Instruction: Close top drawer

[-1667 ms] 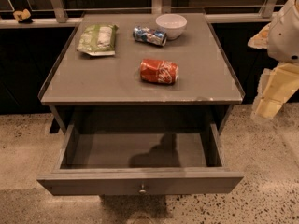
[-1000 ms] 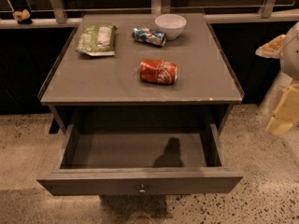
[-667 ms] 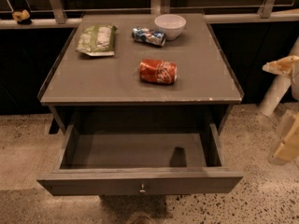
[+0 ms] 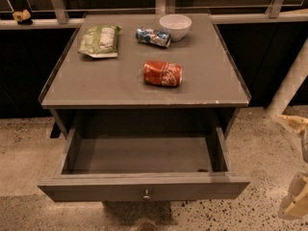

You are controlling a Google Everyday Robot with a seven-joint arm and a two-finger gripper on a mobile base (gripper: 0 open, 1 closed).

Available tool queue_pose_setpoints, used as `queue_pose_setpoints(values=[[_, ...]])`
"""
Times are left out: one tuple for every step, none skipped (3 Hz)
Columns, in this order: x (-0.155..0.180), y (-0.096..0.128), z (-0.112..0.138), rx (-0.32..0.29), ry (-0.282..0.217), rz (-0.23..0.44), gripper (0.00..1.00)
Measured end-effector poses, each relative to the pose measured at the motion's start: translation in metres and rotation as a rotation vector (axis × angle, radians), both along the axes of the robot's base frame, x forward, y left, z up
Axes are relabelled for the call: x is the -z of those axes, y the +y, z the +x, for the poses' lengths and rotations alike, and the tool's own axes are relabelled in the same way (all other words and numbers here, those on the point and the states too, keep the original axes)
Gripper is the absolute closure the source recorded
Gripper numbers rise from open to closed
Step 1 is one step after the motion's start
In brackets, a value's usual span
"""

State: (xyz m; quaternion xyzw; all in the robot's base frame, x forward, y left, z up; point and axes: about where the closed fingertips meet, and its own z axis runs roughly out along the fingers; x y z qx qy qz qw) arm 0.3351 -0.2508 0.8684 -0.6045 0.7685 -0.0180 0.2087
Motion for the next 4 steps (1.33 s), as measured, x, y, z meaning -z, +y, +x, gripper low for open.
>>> queue_pose_setpoints(values=[[0.046,-0.008,-0.011,0.034,0.049,0.009,0.0],[0.092,-0.011,-0.015,0.092,0.146,-0.021,0.0],[0.092,-0.011,-0.015,0.092,0.146,-0.021,0.0],[0.114,-0.016,-0.031,0.13,0.171,0.022,0.0]])
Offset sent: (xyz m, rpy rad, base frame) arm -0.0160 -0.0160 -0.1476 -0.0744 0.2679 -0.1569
